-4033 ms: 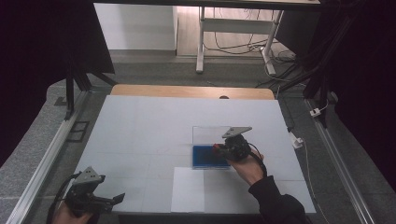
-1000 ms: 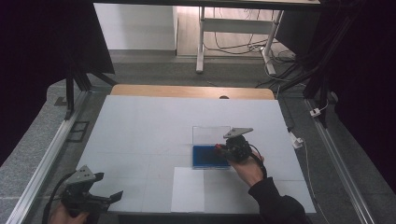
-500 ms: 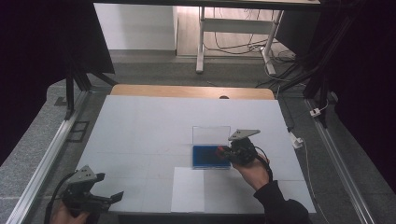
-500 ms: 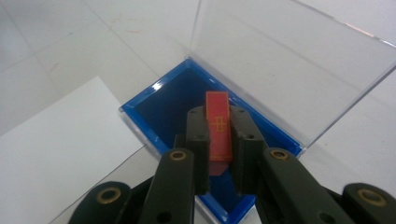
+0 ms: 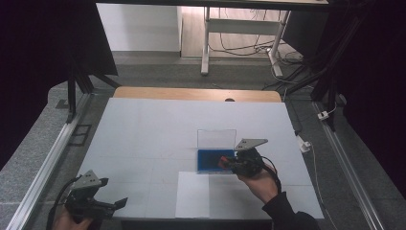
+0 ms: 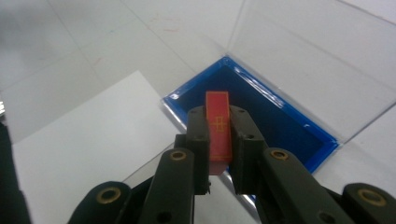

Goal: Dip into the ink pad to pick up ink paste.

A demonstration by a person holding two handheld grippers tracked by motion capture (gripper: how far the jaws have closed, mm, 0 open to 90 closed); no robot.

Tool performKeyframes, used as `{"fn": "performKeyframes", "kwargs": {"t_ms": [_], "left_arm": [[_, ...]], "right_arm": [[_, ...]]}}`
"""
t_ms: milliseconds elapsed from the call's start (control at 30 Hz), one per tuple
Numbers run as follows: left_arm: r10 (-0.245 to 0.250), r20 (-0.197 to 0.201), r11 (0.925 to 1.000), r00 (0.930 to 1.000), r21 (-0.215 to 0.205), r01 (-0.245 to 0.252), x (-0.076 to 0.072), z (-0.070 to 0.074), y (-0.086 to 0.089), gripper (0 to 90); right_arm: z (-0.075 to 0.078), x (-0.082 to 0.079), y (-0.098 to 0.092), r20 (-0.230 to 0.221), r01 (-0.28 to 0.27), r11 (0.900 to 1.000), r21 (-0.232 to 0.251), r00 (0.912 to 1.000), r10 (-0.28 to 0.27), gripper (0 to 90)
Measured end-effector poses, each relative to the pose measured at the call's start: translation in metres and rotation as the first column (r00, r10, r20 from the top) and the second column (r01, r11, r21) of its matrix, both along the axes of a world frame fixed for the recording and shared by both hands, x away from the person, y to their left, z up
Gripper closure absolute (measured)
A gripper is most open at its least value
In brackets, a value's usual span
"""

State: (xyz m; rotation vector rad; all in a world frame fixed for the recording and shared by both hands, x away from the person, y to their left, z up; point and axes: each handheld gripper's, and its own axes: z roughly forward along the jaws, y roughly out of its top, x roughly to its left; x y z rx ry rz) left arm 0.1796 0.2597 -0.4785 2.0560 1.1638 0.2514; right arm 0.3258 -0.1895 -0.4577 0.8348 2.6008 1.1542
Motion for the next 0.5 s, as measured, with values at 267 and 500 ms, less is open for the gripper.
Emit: {"fn": "performKeyframes", "kwargs": {"t_ms": [267,500], "left_arm": [[0.004,-0.004,1.0,1.0,0.0,-0.004,0.0,0.0,0.0,0.9],[0.004,-0.004,1.0,1.0,0.001,-0.004,0.0,0.0,0.0,0.9]], "right_arm": [[0.003,-0.012,0.005,-0.005,-0.035,0.999,0.016,0.9994,0.035,79.6],[0.005,-0.022,0.012,-0.007,-0.068,0.997,0.024,0.9977,0.068,79.6]]}}
